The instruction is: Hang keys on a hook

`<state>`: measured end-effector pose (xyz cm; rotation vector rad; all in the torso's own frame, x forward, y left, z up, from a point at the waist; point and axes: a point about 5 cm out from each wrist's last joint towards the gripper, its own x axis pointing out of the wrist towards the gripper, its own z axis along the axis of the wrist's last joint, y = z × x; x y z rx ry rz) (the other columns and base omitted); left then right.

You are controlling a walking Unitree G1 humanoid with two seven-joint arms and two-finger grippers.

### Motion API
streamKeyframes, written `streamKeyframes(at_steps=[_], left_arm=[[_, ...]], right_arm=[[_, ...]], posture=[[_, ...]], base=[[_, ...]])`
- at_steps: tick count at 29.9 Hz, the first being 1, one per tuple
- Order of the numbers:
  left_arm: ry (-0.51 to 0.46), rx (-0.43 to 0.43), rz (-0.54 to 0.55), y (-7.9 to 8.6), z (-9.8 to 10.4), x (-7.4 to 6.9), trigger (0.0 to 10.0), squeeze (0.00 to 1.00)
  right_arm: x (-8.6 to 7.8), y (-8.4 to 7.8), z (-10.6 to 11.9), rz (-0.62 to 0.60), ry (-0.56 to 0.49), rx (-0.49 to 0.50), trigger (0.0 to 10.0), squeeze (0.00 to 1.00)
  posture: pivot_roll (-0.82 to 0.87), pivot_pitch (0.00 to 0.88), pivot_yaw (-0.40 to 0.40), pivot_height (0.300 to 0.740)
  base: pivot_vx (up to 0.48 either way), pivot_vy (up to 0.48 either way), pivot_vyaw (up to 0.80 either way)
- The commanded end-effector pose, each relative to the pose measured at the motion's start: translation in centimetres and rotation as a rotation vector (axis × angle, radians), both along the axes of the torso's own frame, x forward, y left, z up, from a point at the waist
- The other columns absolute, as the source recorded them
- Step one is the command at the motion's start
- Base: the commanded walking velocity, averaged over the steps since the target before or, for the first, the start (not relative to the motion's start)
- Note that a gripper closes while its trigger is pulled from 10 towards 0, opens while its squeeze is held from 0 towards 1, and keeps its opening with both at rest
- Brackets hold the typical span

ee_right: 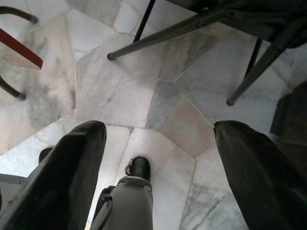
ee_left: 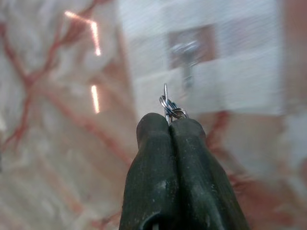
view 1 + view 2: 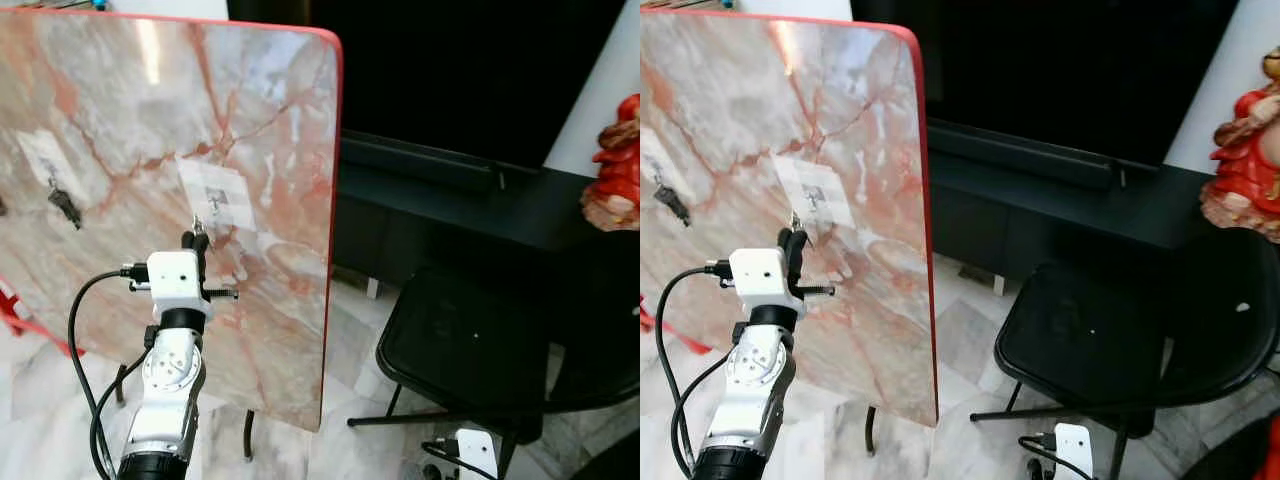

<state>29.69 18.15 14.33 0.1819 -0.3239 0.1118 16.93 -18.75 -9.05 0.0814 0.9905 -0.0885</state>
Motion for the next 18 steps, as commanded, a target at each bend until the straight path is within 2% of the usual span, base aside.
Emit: streamKeyframes(at_steps=[1,2,3,5,11,13,18], left_arm=[[-0.050,0.069,0.006,-0.12,1.07,-0.07,10.0,0.00],[-0.050,0.069,0.006,-0.12,1.07,-0.07,10.0,0.00],[-0.064,0.140,0.014,-0.20,1.31,-0.07,10.0,0.00],[-0.077,0.221,0.030,-0.21,1.43,-0.14,10.0,0.00],[-0.087,0.305,0.103,0.28,1.51,-0.52,10.0,0.00],[-0.094,0.365,0.129,0.46,1.53,-0.67,10.0,0.00],[-0.079,0.441,0.162,0.56,1.14,-0.68,10.0,0.00]], right_arm=[[-0.09,-0.06,-0.04,-0.006,0.005,0.005,10.0,0.00],[-0.09,-0.06,-0.04,-0.006,0.005,0.005,10.0,0.00],[-0.07,-0.06,-0.03,-0.004,0.005,0.006,10.0,0.00],[-0.05,-0.05,-0.02,-0.003,0.004,0.007,10.0,0.00],[-0.07,-0.02,-0.03,0.001,0.004,0.012,10.0,0.00],[-0.08,0.02,-0.04,0.004,0.005,0.015,10.0,0.00],[-0.07,0.07,-0.04,0.011,0.005,0.020,10.0,0.00]], posture=[[0.06,0.000,-0.016,0.740],[0.06,0.000,-0.016,0.740],[0.06,0.000,-0.015,0.740],[0.06,0.000,-0.015,0.740],[0.06,0.000,-0.014,0.740],[0.06,0.000,-0.014,0.740],[0.06,0.000,-0.014,0.740]], base=[[0.000,0.000,0.00],[0.000,0.000,0.00],[0.000,0.000,0.00],[0.000,0.000,0.00],[0.000,0.000,0.00],[0.000,0.000,0.00],[0.000,0.000,0.00]])
